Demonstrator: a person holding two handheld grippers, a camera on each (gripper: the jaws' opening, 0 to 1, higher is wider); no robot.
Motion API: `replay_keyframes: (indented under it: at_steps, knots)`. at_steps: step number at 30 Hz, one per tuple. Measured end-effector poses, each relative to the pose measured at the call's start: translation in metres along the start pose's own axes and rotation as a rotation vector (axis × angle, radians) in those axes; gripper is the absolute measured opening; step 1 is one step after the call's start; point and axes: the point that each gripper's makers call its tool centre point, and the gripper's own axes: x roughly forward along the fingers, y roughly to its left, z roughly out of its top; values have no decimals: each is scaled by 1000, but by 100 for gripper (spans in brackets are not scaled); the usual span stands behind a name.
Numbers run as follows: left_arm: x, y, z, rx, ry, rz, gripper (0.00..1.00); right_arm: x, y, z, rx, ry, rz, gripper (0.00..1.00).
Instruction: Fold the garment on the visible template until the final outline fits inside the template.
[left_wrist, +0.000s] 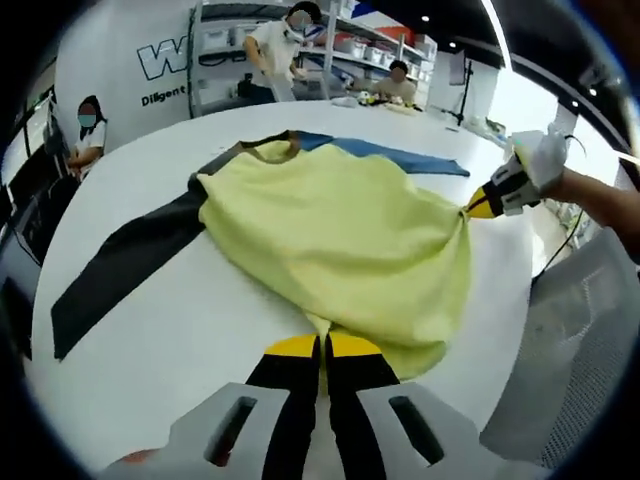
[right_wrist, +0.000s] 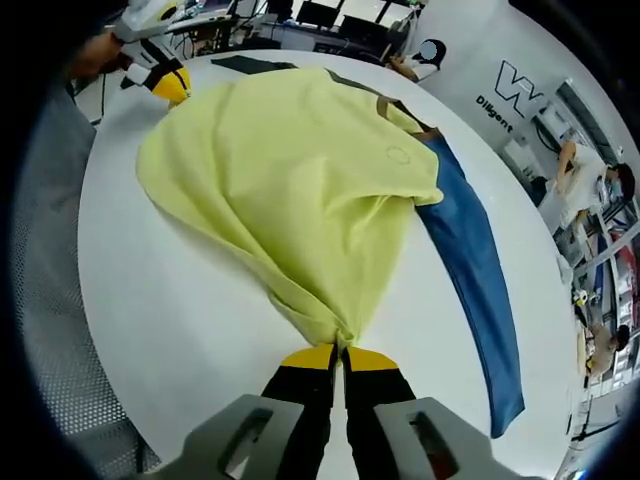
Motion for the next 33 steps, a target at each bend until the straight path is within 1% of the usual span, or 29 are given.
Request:
replay_keyframes:
  at_steps: [2, 5, 10, 11, 16, 21, 25, 29, 30, 32, 33]
  knots:
    - [-5, 1, 2, -15, -10, 3, 0, 0, 0, 0, 3, -1, 1, 0]
    - [-15, 6, 5, -41, -28, 13, 0, -3, -1, 1, 31, -12, 9, 0]
    - [-30, 14, 11, -72, -58, 32, 0, -6, 0, 3, 28, -16, 8, 0]
    - [-36, 17, 14, -83, -68, 39, 0, -9, -1, 5, 25, -19, 8, 0]
    - [-48, 21, 20, -111, -86, 48, 0, -18, -1, 14, 32, -48, 14, 0]
    - [-55, 22, 23, -135, -91, 51, 0, -28, 2, 21, 21, -67, 12, 0]
    - [-60, 24, 26, -157, -98, 53, 0, -38, 1, 29, 20, -98, 5, 0]
    - [-61, 33, 22, -173, -78, 76, 0, -44, -4, 33, 19, -110, -14, 0]
    - [-61, 36, 17, -193, -53, 82, 0, -45, -5, 33, 20, -113, -21, 0]
    - [-60, 36, 14, -208, -39, 79, 0, -45, -6, 34, 20, -113, -25, 0]
    - [-60, 36, 9, -217, -22, 77, 0, -46, -7, 34, 18, -115, -29, 0]
